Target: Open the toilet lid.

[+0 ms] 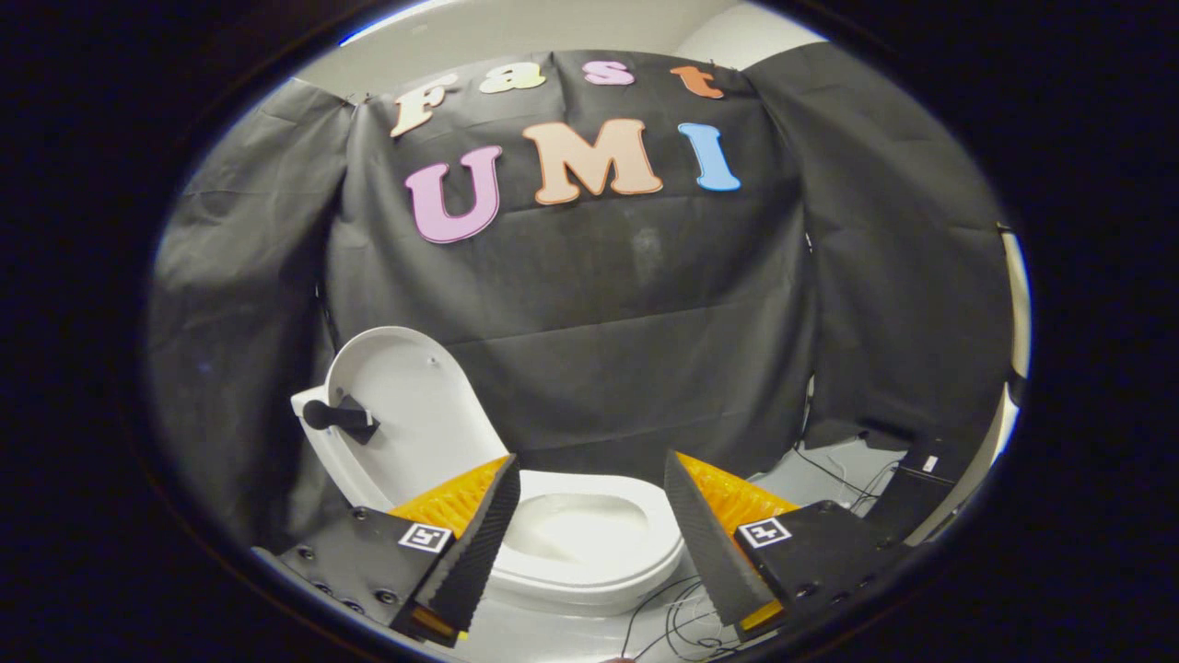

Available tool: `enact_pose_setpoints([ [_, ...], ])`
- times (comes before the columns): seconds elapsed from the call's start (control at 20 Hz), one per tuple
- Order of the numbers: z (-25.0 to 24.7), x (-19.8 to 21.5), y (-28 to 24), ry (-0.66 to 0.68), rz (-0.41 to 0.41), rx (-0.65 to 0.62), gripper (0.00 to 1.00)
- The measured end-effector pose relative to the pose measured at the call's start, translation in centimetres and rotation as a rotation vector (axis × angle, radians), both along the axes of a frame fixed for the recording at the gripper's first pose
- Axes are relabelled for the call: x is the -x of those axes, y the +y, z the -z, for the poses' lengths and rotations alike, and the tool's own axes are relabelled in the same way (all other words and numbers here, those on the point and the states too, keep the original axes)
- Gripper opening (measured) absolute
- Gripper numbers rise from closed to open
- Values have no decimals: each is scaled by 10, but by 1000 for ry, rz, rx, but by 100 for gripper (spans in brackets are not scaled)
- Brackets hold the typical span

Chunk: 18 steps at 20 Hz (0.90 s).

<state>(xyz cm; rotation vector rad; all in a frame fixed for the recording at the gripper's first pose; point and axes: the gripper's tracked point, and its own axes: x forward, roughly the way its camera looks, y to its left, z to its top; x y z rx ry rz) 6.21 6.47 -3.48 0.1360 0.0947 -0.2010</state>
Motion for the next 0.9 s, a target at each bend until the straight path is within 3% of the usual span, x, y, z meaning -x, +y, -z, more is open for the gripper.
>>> enact_pose_setpoints([
  [0.2, -19, 4, 3, -44, -8, 63, 97],
  [0.4, -12, 1, -8, -42, 24, 15, 97],
  [0.9, -15, 4, -15, -54, 55, 31, 97],
])
